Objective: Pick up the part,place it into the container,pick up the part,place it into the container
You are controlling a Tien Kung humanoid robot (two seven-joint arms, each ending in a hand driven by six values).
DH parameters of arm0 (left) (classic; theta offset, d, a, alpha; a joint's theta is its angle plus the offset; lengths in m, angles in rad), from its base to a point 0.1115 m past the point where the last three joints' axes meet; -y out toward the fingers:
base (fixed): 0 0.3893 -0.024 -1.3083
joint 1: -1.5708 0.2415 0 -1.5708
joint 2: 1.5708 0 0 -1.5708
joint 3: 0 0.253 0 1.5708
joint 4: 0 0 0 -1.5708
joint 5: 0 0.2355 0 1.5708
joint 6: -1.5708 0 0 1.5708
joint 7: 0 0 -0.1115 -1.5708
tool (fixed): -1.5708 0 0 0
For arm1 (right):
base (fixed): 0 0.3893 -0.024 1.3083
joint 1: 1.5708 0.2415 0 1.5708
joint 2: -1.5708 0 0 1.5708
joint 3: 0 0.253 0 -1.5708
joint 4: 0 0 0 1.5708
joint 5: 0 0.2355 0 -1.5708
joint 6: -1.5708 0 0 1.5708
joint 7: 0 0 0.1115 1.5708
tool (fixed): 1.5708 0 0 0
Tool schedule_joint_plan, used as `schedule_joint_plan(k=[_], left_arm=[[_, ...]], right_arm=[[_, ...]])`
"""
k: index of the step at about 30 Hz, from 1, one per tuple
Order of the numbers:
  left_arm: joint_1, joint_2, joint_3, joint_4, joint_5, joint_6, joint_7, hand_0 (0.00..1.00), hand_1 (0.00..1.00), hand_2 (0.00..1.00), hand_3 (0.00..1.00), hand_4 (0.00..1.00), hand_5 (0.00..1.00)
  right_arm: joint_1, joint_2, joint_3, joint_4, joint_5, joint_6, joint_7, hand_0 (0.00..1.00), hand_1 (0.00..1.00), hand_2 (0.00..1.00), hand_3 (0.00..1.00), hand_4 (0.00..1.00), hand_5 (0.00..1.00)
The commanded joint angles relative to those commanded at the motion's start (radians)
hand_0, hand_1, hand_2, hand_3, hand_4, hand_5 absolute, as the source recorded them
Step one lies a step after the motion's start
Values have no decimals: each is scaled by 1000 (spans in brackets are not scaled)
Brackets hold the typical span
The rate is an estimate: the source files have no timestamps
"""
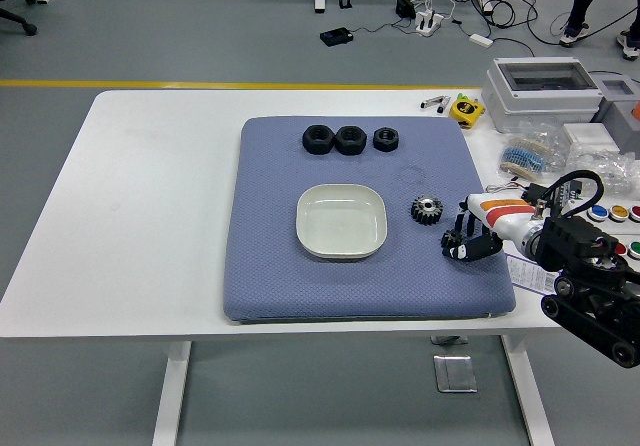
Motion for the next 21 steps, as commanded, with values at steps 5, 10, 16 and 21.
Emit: schedule_joint_plan(k=[5,10,16,21], left_arm=[[0,0,1,0,0,0,0,617,590,674,596,580,578],[1,-1,3,1,-7,0,-3,617,590,674,596,580,578],[2,-2,5,2,-11,-1,-5,617,590,673,596,581,578],[3,-2,3,2,-10,0,-4,617,590,675,596,582,578]], right_arm=[[-3,0,0,-2,-6,-1,-4,99,164,280,391,773,601],[-10,3,1,-12,-3,-1,1,99,164,280,391,773,601],[-16,1,1,-8,10,-14,14,67,133,241,341,773,603],[-18,-5,6,14,9,-23,22,53,116,226,321,774,605]])
